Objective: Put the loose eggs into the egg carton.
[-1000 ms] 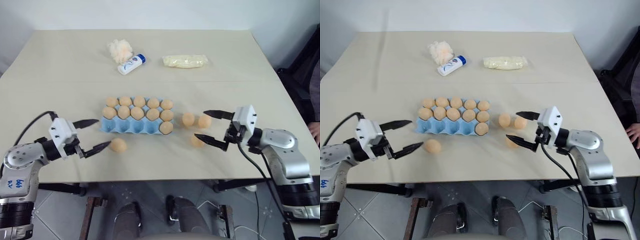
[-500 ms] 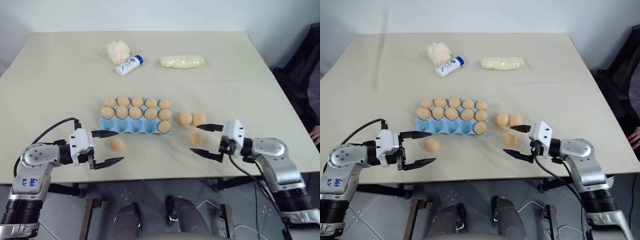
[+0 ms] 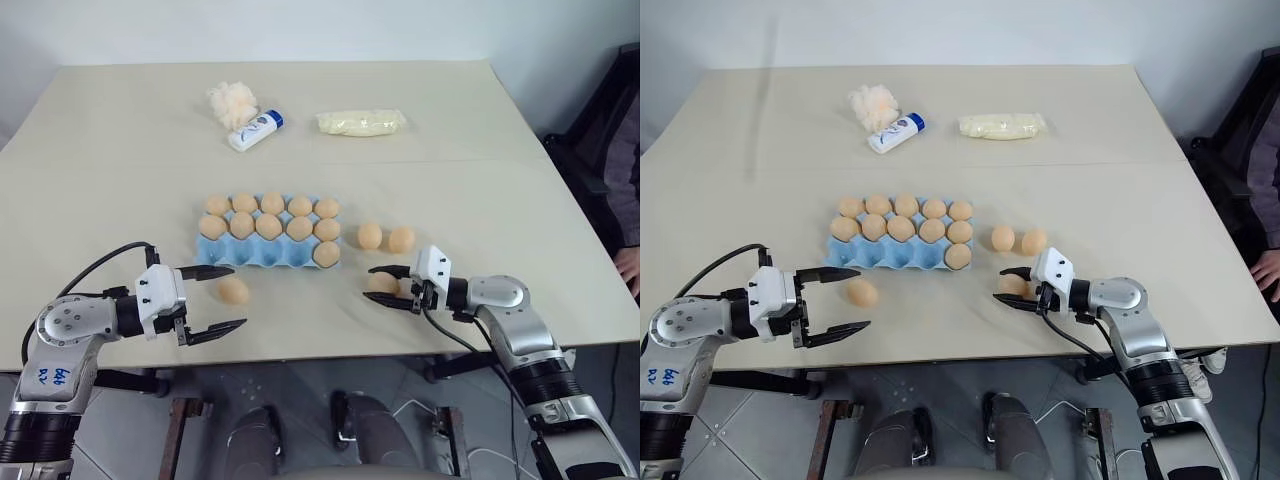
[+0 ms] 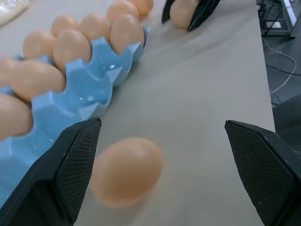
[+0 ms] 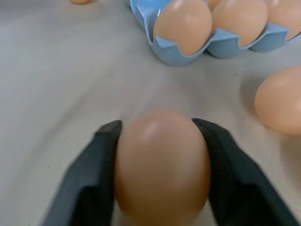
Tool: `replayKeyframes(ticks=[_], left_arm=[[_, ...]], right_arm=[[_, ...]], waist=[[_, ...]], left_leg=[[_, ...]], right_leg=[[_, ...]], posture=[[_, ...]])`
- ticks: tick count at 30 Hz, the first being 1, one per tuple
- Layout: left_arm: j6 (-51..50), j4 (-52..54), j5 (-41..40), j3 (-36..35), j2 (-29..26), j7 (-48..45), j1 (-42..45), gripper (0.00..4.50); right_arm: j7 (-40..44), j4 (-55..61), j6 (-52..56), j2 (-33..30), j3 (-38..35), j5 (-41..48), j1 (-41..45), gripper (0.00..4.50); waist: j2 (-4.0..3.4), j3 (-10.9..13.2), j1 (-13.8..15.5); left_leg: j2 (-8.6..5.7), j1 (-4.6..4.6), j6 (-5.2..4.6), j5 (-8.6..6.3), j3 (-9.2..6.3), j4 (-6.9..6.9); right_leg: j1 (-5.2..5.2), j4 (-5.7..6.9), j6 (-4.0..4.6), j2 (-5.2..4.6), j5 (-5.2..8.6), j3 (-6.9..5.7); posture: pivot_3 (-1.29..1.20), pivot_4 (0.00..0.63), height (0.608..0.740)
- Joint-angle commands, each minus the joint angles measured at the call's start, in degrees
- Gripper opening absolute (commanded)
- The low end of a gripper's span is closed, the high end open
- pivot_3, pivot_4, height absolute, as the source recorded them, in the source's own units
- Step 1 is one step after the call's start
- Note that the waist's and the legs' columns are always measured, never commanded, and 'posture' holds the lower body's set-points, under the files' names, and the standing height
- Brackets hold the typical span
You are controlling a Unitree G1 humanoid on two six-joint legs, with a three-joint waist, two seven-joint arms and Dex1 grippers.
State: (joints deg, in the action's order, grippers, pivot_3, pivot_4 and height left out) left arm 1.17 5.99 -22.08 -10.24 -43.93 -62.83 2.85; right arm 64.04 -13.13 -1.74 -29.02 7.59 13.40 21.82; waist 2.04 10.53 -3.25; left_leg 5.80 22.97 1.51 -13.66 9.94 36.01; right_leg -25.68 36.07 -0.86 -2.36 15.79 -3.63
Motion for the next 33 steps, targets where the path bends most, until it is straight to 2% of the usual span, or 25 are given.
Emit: replayKeyframes(ticks=[1,7,10,15,19,23,27,30,33], left_arm=[[-1.1,2.5,-1.7,-3.3,-0.6,1.3,-2.0,4.5],[-3.6,2.5,-3.2,-7.7,-0.8,3.1,-5.1,4.5],[-3.2,1.1,-2.4,-8.8,-0.7,3.4,-6.4,4.5],[-3.3,1.6,-2.2,-8.4,0.3,4.5,-6.7,4.5],[-3.3,2.4,-2.3,-8.1,0.8,5.4,-6.7,4.5],[-3.4,2.8,-2.8,-9.0,0.5,5.8,-6.9,4.5],[-4.1,2.6,-3.2,-8.6,0.3,5.9,-5.9,4.5],[-4.5,2.6,-2.8,-4.9,1.5,5.6,-2.0,4.5],[-7.1,2.7,-3.5,-2.4,2.1,5.4,0.6,4.5]], right_arm=[[0.5,3.8,0.5,1.5,0.4,1.7,1.5,1.74],[-2.3,8.8,7.1,7.1,2.6,2.7,7.4,1.74],[-6.3,5.0,11.0,10.7,4.8,-0.7,13.5,1.74],[-11.1,-5.0,8.5,15.4,7.2,-6.2,21.4,1.74],[-12.5,-9.4,8.9,18.5,7.7,-7.2,24.4,3.09],[-10.4,-4.2,10.1,17.1,6.5,-5.4,21.5,4.42],[-7.9,5.2,13.1,11.9,2.4,-1.0,17.0,4.47],[-6.9,10.8,11.6,4.7,-5.9,3.3,9.5,4.47],[-7.8,12.7,9.7,1.1,-12.0,5.5,3.2,4.47]], waist=[[-0.01,0.0,-0.1],[-0.03,0.0,-0.2],[-0.03,0.0,-0.3],[-0.02,0.0,-0.1],[0.0,0.0,-0.2],[0.02,0.0,-0.1],[0.02,0.0,0.0],[0.05,0.0,0.5],[0.05,0.0,1.3]], left_leg=[[0.0,-0.02,0.0,0.0,0.0,0.0],[0.1,-0.08,0.03,0.02,0.01,0.03],[0.16,-0.13,0.04,0.02,0.02,0.03],[0.15,-0.07,0.02,0.02,0.02,-0.03],[0.13,0.22,0.0,0.01,0.06,-0.02],[0.13,0.24,-0.12,0.09,0.07,-0.04],[0.11,0.31,-0.11,0.09,0.08,-0.01],[0.05,0.31,0.03,0.04,0.09,0.03],[-0.07,0.26,0.02,0.04,0.08,0.08]], right_leg=[[0.0,0.02,0.0,0.0,0.0,0.01],[-0.02,0.17,0.04,0.02,0.02,0.05],[-0.01,0.2,0.06,-0.04,0.02,0.07],[-0.06,0.19,0.08,-0.15,0.02,0.03],[-0.35,0.35,0.05,-0.19,0.0,0.06],[-0.55,0.63,0.07,-0.17,0.01,0.06],[-0.68,0.77,0.08,-0.18,0.03,0.07],[-0.64,0.73,0.09,-0.19,0.04,0.08],[-0.54,0.61,0.08,-0.2,0.04,0.09]], posture=[[0.0,0.15,0.74],[0.0,0.15,0.74],[0.0,0.15,0.74],[0.0,0.15,0.74],[0.0,0.15,0.74],[0.0,0.15,0.74],[0.0,0.15,0.74],[0.0,0.15,0.74],[0.0,0.15,0.74]])
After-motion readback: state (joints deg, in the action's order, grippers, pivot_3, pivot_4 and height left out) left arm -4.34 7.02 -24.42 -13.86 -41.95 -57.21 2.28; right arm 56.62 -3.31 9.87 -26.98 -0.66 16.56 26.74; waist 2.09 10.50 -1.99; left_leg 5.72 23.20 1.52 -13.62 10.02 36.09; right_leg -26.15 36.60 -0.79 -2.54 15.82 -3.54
